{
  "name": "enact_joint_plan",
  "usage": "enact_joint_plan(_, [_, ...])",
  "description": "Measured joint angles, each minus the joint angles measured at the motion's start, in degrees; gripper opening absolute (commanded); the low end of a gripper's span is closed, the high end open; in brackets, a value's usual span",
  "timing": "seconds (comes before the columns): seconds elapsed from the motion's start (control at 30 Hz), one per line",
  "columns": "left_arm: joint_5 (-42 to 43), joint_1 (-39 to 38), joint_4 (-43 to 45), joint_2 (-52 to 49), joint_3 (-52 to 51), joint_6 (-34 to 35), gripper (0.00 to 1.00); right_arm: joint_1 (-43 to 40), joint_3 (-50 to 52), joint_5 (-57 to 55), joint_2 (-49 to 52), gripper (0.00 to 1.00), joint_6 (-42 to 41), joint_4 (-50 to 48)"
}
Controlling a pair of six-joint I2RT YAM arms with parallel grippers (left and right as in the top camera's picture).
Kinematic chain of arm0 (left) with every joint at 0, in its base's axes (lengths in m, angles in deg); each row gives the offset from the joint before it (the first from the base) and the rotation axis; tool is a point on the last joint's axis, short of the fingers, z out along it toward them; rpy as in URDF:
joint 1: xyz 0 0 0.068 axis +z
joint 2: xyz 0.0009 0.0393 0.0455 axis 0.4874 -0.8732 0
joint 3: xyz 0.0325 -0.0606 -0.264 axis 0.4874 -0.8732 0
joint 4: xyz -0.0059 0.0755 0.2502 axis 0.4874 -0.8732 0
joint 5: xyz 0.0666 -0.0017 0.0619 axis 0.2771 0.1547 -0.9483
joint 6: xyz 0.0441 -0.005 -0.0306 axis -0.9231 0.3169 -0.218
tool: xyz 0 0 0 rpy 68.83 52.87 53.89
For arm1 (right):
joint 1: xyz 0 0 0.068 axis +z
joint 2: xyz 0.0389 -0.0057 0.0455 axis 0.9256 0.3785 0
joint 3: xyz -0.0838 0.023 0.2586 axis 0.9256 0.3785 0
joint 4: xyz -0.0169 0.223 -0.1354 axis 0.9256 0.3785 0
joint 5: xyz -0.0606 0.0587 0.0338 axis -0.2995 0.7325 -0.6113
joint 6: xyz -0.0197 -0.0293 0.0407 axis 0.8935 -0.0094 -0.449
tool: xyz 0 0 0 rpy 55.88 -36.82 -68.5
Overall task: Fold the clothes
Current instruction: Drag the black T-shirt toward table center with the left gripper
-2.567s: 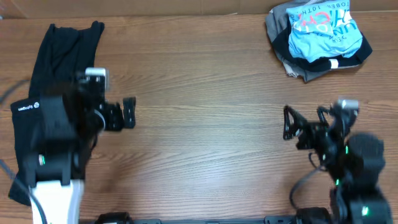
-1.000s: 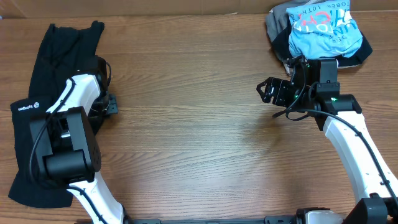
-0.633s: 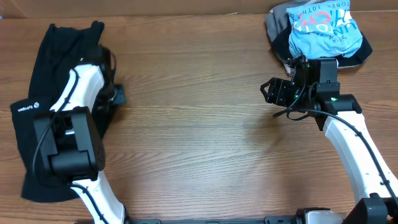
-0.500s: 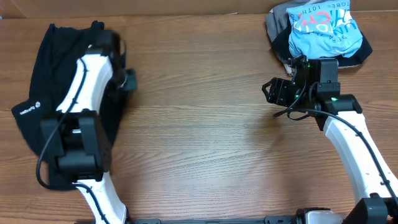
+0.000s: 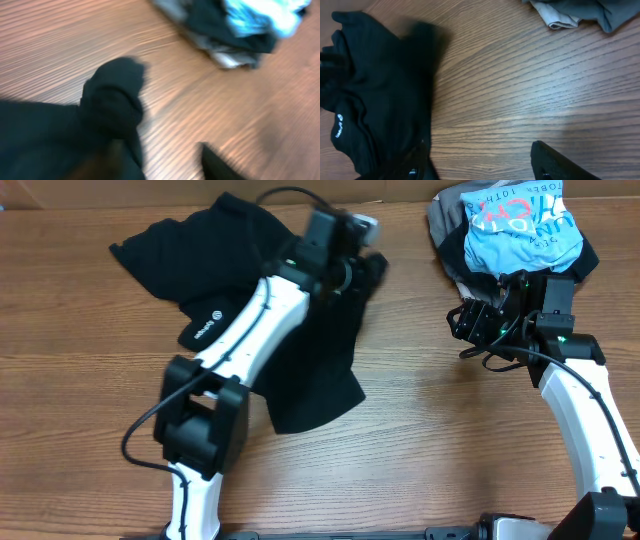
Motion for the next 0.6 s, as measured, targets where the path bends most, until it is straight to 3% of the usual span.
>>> enact_joint_plan(0.17, [0.2, -2.8, 1.0, -1.6, 0.1, 0.0, 1.00, 0.0, 0.0, 0.0, 0.0, 0.74, 0.1, 0.0])
enact_joint_plan(0.3, [0.2, 0.4, -9.5, -1.6, 4.2, 0.0, 1.00, 0.0, 0.0, 1.7, 0.0, 0.73, 0.5, 0.0])
enact_joint_plan(0.43, [0.0, 8.2, -25.0, -1.6, 11.9, -0.3, 1.00, 1.4, 0.0, 4.1, 0.0, 0.72, 1.7, 0.9])
enact_joint_plan(0.6, [-0.5, 20.8, -34.2, -1.0, 18.1, -2.9, 1.00, 9.1, 0.0, 3.4, 0.0, 0.70, 2.3, 3.8])
